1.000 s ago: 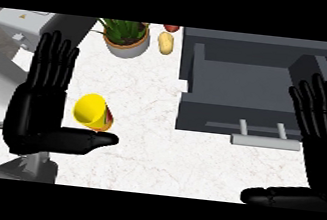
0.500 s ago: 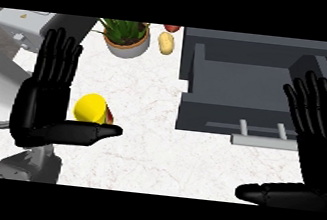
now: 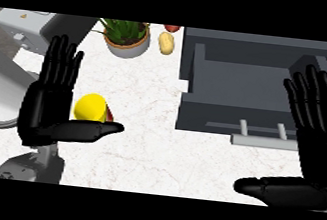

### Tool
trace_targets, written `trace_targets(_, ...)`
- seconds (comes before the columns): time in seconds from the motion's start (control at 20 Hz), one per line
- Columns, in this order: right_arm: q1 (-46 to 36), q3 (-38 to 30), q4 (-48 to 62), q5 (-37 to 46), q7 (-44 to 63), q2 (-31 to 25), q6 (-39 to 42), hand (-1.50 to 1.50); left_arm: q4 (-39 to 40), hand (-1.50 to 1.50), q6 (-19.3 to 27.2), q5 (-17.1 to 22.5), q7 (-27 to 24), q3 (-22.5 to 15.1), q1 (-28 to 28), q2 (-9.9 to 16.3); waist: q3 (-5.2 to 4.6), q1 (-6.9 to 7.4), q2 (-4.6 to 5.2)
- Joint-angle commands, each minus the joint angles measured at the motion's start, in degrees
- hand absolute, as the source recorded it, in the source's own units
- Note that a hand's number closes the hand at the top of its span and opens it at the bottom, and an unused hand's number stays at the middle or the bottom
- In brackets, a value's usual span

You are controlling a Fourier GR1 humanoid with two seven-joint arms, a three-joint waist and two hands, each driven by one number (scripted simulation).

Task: Pick up the cup, place it into the drawer and close the drawer

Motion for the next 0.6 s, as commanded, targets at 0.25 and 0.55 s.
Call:
trace_targets(0.25,1.1,-3.0,0.1,-3.3,-1.6,-1.5,2.5,-1.5,1.3,-1.5,-0.6,-0.8,-2.3,0.3,6.6,-0.1,0.0,0.03,-0.02)
trace_targets(0.55,-0.6,-2.3,1.7,-1.2,-1.6,-0.5,0.6,-1.5,8.8,-1.5,-2.1,0.3,-9.1,3.4,8.1,0.4,-0.01,0.05,0.01)
